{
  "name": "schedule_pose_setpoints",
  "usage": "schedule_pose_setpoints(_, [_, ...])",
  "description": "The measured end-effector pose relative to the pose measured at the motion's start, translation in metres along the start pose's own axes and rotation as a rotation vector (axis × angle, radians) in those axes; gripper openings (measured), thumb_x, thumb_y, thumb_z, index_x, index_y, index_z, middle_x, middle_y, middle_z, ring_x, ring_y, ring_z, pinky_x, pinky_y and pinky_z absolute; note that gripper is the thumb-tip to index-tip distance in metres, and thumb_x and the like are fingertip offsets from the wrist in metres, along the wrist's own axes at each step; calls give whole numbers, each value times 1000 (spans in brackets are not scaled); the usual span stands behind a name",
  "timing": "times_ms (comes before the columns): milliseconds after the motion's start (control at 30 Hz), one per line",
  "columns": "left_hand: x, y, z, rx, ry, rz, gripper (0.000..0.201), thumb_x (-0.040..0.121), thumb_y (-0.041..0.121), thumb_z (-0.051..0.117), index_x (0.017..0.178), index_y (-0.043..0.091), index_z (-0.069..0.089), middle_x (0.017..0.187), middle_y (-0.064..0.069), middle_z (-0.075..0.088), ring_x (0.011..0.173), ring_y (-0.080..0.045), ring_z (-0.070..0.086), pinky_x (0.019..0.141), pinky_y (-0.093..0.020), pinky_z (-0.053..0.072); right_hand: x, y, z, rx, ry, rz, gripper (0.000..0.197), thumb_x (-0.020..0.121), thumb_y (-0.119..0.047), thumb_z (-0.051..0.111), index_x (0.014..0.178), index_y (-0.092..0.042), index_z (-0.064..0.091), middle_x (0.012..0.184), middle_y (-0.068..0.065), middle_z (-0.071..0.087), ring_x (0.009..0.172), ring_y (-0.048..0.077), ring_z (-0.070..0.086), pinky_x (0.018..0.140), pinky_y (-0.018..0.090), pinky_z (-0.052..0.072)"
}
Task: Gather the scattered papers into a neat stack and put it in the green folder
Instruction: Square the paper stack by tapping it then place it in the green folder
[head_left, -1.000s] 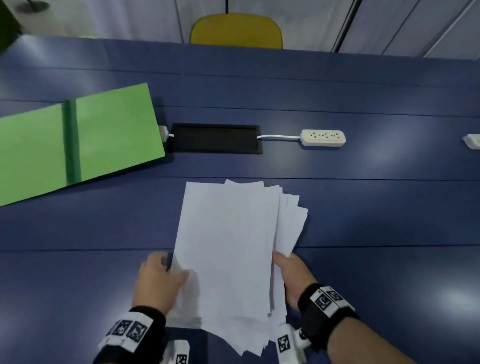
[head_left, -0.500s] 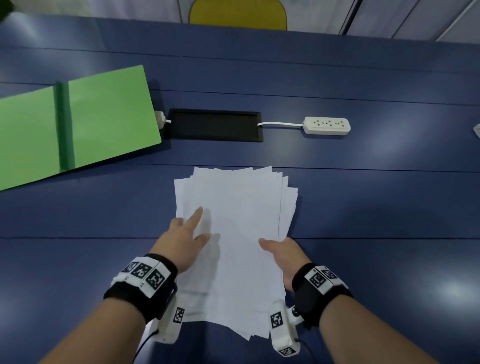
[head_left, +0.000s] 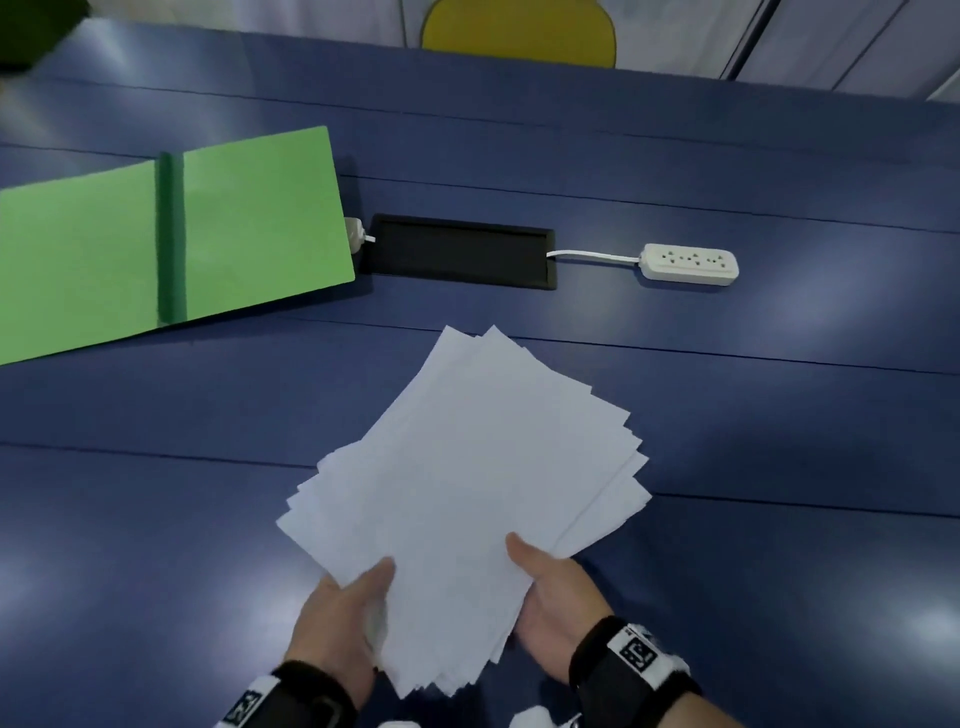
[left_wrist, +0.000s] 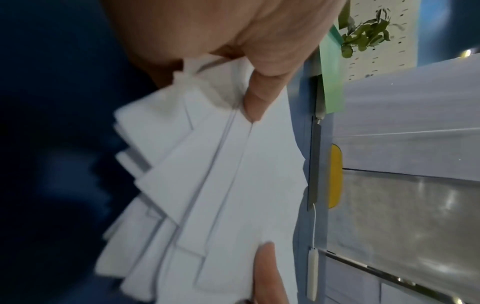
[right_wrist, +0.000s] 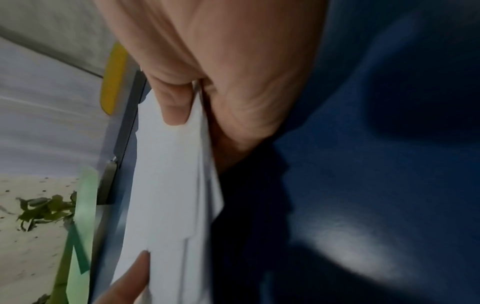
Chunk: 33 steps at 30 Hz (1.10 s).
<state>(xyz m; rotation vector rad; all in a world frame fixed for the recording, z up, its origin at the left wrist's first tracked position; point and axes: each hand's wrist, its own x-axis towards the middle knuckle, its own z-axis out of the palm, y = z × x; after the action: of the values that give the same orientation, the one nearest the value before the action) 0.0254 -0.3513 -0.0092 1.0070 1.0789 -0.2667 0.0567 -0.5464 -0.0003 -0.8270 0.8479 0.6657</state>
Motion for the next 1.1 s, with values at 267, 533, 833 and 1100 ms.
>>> schedule_pose_setpoints(267, [23,56,-46,323,-62,96,19,85,-11,61,104,-7,65,100,-28,72,87,-38,68,88,-49,51,10,-74,-55,-250,206,-381,38,100,-21,56,135,-34,50,111,8,73,92,26,68,77,40,57])
schedule_pose_setpoints(533, [29,83,-43,282,-251,15,55,63,7,85,113,-4,65,105,-26,72,82,-37,73,63,-40,60,19,-106,-29,-1002,226,-551,30,98,-11,49,116,-28,66,106,9,71,94,32,67,84,41,56])
schedule_pose_setpoints(833, [22,83,-35,209,-354,144,54,67,-2,79,119,-6,64,119,-27,67,105,-43,67,94,-50,53,17,-85,-45,-1132,440,-604,18,93,-27,59,107,-14,58,97,6,57,88,17,54,73,32,42])
schedule_pose_setpoints(1100, [20,97,-49,348,-403,84,58,63,5,86,116,-6,65,112,-28,70,93,-42,71,70,-42,60,4,-100,-34,-948,142,-470,15,98,-23,62,110,-19,69,107,-5,78,99,16,74,85,32,58])
